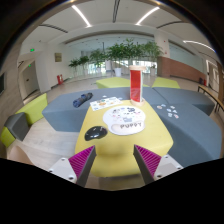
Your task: Arrange mouse
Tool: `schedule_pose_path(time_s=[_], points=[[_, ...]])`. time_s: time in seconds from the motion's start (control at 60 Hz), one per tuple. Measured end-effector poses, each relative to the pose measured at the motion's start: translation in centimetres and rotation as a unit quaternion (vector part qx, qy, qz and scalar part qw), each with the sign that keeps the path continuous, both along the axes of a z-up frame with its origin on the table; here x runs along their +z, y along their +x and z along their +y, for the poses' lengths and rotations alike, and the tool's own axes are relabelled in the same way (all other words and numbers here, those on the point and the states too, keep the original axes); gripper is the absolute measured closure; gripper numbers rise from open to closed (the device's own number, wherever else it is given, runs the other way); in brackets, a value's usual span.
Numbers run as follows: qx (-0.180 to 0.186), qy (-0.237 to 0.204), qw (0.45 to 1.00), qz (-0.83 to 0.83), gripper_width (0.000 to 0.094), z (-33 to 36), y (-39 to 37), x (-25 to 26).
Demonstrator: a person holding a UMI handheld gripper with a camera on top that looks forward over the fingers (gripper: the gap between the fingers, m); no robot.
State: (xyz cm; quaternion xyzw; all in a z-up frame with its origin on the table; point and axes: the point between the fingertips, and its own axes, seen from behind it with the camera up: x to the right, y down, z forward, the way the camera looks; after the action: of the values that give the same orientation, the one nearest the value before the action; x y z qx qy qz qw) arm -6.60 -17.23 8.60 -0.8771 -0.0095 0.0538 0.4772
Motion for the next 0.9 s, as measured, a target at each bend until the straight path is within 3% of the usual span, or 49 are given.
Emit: schedule_pose_path(time_s=[0.25, 0.783, 0.85, 0.9], points=[[0.063, -0.009, 0.998, -0.006, 0.0126, 5.2, -8.6, -4.9], [0.003, -0.018, 0.998, -0.056, 0.0146, 17.2, -10.3, -9.3], [0.006, -0.015, 0.998, -0.065, 0.0208, 17.9, -10.7, -9.7], [0.014, -0.010, 0.998, -0.058, 0.0319, 18.3, -11.4, -9.7]])
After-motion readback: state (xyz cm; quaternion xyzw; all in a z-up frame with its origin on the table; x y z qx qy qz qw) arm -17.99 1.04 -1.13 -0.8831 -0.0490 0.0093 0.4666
